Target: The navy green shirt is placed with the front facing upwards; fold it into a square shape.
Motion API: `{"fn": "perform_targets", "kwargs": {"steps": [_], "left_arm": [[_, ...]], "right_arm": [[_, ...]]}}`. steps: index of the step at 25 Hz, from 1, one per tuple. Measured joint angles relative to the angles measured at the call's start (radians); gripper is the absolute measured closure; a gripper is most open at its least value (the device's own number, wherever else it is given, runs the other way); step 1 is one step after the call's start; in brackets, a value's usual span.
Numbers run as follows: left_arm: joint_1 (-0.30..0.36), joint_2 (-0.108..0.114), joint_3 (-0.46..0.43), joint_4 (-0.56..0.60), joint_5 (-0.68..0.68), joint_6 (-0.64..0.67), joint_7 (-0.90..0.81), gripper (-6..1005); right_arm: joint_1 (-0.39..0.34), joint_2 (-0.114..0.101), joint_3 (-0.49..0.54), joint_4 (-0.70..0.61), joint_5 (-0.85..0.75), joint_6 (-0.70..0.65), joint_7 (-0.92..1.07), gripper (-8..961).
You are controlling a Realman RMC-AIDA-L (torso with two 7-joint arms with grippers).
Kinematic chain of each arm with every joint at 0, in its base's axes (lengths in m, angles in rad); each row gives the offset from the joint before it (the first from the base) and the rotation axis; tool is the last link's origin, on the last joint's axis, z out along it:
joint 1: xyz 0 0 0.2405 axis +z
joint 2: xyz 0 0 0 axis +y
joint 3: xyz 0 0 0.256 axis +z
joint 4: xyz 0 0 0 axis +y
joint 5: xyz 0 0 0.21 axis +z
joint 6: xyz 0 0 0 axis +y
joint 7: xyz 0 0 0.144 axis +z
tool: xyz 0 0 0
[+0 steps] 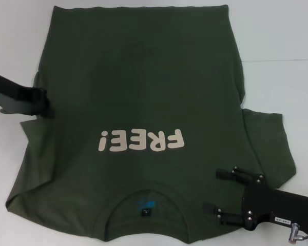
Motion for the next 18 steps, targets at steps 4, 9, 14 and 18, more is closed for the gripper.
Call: {"fn": "perform_targets", "kwargs": {"steps": [4, 9, 14, 18], "left_arm": [[0.009, -0.008, -0.006, -0.048, -0.08, -0.028, -0.018, 995], [0.016, -0.009, -0.007, -0.13, -0.114, -0.082, -0.027, 993], [0.042, -0.013, -0.007, -0.17, -0.135, -0.151, -0.053, 943], [0.082, -0.002, -0.011, -0.197, -0.226, -0.173, -0.028, 879]], "right_arm": [[-0.001, 0.0, 0.0, 0.0, -0.001, 0.003, 0.0, 35], [-0.001, -0.001, 0.0, 0.009, -0.001, 0.003, -0.001, 34], [0.002, 0.0, 0.0, 0.012, -0.001, 0.003, -0.001, 34], [0.003, 0.001, 0.0, 0.012, 0.003, 0.0, 0.0, 34]]}}
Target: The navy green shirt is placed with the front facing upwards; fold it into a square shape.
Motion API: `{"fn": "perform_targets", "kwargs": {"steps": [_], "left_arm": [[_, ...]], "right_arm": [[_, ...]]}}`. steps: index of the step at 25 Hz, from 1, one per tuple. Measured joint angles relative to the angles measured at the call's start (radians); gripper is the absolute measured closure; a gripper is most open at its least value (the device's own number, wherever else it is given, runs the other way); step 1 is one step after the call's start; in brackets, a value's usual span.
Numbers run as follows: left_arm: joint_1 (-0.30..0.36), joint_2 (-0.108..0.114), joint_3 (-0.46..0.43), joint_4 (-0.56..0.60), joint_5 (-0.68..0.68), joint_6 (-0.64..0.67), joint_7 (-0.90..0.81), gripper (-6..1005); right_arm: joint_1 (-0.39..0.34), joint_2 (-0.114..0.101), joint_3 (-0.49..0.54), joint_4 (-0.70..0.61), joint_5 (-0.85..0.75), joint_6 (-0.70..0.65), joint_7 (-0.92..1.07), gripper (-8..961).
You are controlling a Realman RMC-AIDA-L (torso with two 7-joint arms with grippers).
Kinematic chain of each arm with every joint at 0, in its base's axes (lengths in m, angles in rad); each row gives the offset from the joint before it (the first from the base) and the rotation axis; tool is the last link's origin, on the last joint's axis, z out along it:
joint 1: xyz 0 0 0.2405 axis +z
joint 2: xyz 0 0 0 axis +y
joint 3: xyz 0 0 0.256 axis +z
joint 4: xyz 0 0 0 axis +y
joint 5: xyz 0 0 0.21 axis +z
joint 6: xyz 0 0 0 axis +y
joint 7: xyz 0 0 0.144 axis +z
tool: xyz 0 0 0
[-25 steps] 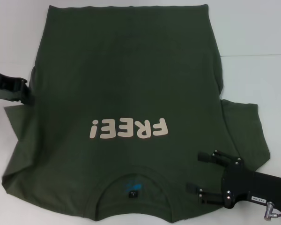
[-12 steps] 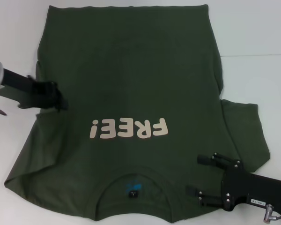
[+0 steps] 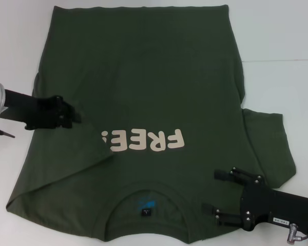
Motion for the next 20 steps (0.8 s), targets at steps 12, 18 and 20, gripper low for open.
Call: {"fn": "perform_targets", "kwargs": {"steps": [12, 18, 20], "left_arm": [[0.224, -0.005, -0.07, 0.05, -0.383, 0.325, 0.773, 453], [0.386, -0.122, -0.073, 0.197, -0.435, 0.4, 1.263, 127], [0.444, -0.151, -0.068, 0.23, -0.443, 0.41, 1.42, 124]], "right_arm": [[0.0, -0.003, 0.011, 0.0, 0.033, -0.02, 0.032, 34], [0.002, -0.006, 0.011, -0.009, 0.057, -0.028, 0.08, 34], [0.004, -0.007, 0.011, -0.01, 0.057, -0.032, 0.088, 34]]}}
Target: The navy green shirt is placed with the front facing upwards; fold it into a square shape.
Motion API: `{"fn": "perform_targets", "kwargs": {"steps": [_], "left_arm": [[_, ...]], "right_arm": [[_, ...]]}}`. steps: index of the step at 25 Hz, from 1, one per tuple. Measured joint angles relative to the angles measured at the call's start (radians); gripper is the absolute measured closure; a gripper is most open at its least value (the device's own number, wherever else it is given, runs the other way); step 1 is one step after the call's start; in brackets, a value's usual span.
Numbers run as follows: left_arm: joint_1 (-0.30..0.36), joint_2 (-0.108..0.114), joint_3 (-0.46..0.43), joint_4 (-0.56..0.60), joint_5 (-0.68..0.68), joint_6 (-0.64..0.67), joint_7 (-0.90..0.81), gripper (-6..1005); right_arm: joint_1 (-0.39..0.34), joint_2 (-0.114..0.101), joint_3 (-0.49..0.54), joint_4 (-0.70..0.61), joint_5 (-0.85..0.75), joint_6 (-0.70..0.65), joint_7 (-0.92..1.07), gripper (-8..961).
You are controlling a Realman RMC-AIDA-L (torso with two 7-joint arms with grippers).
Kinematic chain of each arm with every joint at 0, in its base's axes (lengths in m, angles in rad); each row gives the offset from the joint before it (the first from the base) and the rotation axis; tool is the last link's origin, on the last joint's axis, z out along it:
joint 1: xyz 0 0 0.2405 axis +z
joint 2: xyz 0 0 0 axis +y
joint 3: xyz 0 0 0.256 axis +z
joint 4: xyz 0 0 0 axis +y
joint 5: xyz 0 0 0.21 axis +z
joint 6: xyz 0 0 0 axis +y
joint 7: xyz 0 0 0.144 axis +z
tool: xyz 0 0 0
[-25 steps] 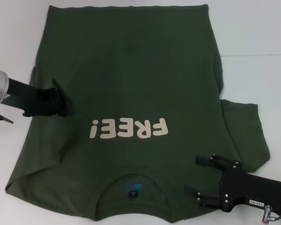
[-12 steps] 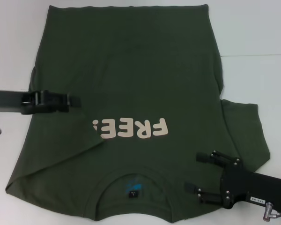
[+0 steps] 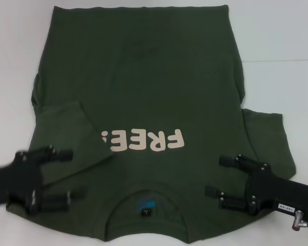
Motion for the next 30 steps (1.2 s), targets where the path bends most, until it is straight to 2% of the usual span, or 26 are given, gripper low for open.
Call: {"fn": "perform_targets", "kwargs": {"steps": [2, 6, 10, 16, 19, 21, 24, 27, 30], "left_arm": [[0.053, -0.011, 0.009, -0.012, -0.003, -0.005, 0.109, 121], [0.097, -0.005, 0.001, -0.074, 0.001, -0.025, 0.157, 115], [0.128, -0.009, -0.003, -0.085, 0.003, -0.06, 0.2, 110], [0.134, -0.012, 0.0, -0.088, 0.007, -0.073, 0.222, 105], [0.129, -0.01, 0.005, -0.09, 0.03, -0.075, 0.231, 104], [0.124, -0.009, 0.006, -0.09, 0.047, -0.076, 0.229, 104], [0.118, -0.009, 0.007, -0.098, 0.054, -0.076, 0.224, 104], [0.115, -0.008, 0.008, -0.104, 0.055, -0.074, 0.224, 104], [0.112, -0.007, 0.008, -0.102, 0.055, -0.066, 0.224, 104]], "right_arm": [[-0.001, 0.0, 0.0, -0.001, 0.0, -0.003, 0.001, 34], [-0.008, -0.003, 0.0, -0.001, 0.0, 0.003, 0.002, 35], [-0.013, -0.011, 0.0, -0.003, -0.001, 0.006, 0.004, 35], [-0.014, -0.017, 0.0, -0.032, -0.003, 0.019, 0.109, 36], [-0.012, -0.018, -0.004, -0.107, -0.007, 0.011, 0.299, 37], [-0.002, -0.02, -0.011, -0.198, -0.035, 0.005, 0.534, 37], [0.015, -0.039, -0.012, -0.319, -0.095, -0.015, 0.849, 38], [0.036, -0.068, -0.012, -0.415, -0.126, -0.062, 1.102, 38], [0.076, -0.12, -0.012, -0.469, -0.189, -0.113, 1.361, 39]]}}
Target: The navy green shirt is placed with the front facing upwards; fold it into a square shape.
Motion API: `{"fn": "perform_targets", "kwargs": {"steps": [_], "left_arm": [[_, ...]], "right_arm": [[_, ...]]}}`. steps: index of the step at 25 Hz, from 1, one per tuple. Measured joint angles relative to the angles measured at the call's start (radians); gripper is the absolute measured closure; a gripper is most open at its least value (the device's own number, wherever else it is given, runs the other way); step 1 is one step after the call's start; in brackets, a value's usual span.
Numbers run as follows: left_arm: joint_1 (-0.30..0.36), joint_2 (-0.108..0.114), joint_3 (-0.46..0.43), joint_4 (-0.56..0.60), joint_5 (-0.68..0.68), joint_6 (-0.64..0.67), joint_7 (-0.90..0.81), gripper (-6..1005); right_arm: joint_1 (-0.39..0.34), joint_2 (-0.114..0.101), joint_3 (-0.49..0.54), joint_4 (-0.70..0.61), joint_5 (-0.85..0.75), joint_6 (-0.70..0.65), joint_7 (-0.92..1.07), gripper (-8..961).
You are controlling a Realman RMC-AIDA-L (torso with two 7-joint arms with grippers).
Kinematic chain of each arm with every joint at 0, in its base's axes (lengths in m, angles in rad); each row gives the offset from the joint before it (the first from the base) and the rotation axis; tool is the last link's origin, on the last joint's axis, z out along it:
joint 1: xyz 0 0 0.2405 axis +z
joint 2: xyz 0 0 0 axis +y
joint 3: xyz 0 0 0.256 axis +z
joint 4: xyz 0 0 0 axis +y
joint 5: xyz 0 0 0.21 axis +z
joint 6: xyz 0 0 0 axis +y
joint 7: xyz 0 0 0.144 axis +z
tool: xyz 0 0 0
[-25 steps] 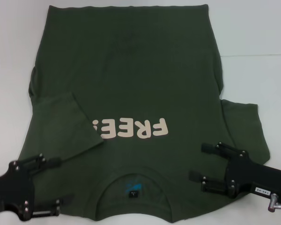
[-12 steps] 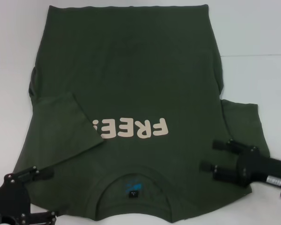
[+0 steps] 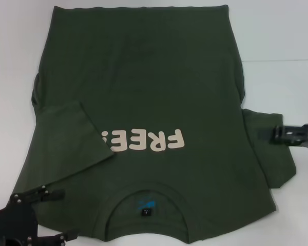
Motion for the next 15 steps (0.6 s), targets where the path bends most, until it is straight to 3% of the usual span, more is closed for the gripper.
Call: {"fn": "perform_targets", "kwargs": {"steps": [4, 8, 15], "left_arm": [[-0.007, 0.002, 0.0, 0.002, -0.001, 0.003, 0.0, 104], [-0.024, 0.004, -0.001, 0.007, -0.001, 0.002, 0.0, 103], [-0.044, 0.007, -0.001, 0.028, 0.0, -0.001, 0.0, 103]], "right_arm": [[0.063, -0.049, 0.007, -0.01, -0.131, -0.03, 0.245, 39], [0.11, -0.075, 0.023, -0.01, -0.263, -0.004, 0.386, 40], [0.159, -0.09, 0.06, -0.002, -0.424, 0.023, 0.516, 41]]}}
